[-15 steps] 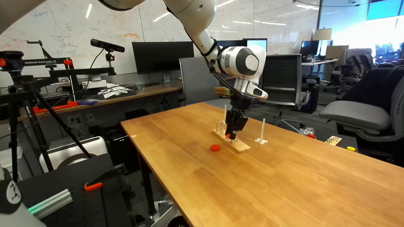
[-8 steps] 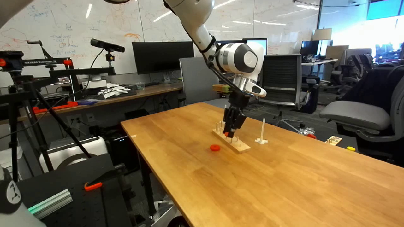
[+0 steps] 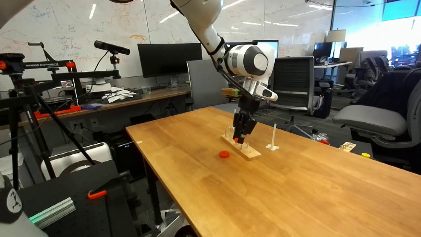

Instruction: Pick up the orange ring on the right and put it on the wooden stand

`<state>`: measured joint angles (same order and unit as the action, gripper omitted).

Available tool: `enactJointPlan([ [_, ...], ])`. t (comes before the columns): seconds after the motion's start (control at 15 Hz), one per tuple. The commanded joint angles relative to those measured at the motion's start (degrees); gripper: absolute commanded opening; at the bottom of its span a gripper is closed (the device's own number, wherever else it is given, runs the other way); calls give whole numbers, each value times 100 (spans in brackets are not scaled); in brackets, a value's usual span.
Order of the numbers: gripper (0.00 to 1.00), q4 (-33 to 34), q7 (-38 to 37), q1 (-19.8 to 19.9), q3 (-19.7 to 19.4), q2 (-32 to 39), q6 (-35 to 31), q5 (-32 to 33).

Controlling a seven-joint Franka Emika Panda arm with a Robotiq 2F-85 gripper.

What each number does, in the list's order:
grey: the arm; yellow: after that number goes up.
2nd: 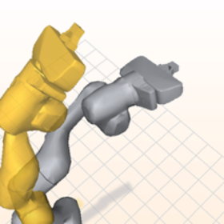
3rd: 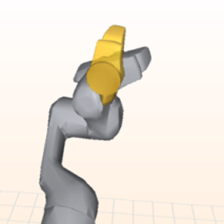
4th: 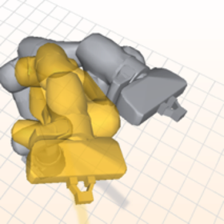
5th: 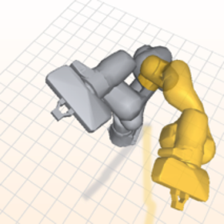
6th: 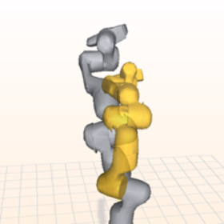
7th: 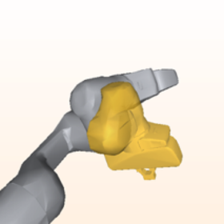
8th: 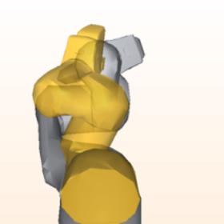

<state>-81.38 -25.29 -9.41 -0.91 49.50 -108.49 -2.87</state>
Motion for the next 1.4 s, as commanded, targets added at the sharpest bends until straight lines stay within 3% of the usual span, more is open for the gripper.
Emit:
enactJointPlan([
  [0.0,17,-8,-8,-14,-13,-27,-46,-36],
  [1.33,17,-73,56,-2,1,-103,10,-32],
])
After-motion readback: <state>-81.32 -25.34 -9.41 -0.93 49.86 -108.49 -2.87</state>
